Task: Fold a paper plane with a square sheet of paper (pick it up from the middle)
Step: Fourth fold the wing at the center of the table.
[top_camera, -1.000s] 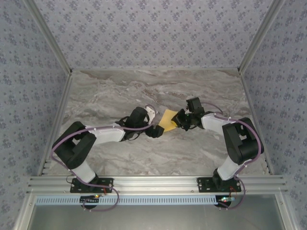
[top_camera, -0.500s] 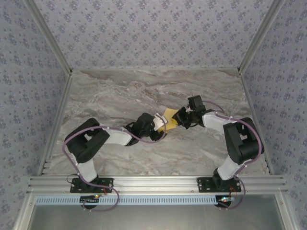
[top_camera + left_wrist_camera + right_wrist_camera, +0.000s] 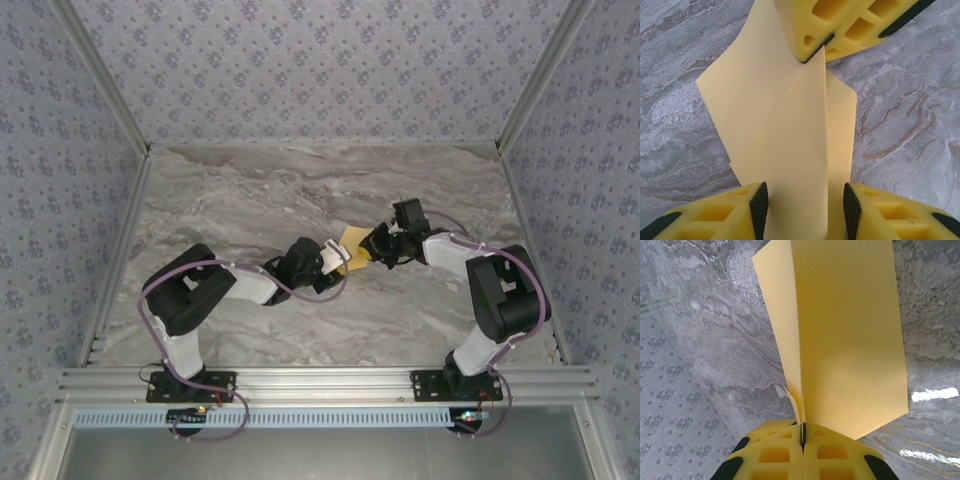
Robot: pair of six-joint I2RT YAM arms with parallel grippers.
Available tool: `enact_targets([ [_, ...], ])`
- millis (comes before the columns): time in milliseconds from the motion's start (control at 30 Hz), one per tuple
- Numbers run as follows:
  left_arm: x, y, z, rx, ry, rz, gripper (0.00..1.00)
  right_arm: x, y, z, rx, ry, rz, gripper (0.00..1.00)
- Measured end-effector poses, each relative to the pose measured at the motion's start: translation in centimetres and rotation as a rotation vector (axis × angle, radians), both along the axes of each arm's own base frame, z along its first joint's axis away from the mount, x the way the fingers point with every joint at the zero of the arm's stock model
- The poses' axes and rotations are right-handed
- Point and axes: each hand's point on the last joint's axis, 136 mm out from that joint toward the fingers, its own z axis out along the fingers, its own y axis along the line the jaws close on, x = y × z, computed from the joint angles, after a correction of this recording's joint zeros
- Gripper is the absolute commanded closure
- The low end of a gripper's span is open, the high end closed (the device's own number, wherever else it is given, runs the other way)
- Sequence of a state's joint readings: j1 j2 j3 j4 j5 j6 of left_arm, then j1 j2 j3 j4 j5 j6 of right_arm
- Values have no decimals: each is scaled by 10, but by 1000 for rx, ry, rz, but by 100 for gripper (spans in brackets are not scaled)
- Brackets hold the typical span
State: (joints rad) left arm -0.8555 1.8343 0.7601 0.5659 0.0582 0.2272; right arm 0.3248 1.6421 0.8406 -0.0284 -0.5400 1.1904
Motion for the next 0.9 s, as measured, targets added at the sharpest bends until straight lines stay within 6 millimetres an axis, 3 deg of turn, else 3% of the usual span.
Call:
enact_targets([
  [533,3,-3,5,-29,18,-15,82,-1,1,-3,5,13,4,92],
  [733,2,-6,4,-32,34,-26,87,-3,2,-4,14,25,8,74],
  [900,-1,-7,2,-54,76,-27,89,-3,1,-3,7,12,25,51],
])
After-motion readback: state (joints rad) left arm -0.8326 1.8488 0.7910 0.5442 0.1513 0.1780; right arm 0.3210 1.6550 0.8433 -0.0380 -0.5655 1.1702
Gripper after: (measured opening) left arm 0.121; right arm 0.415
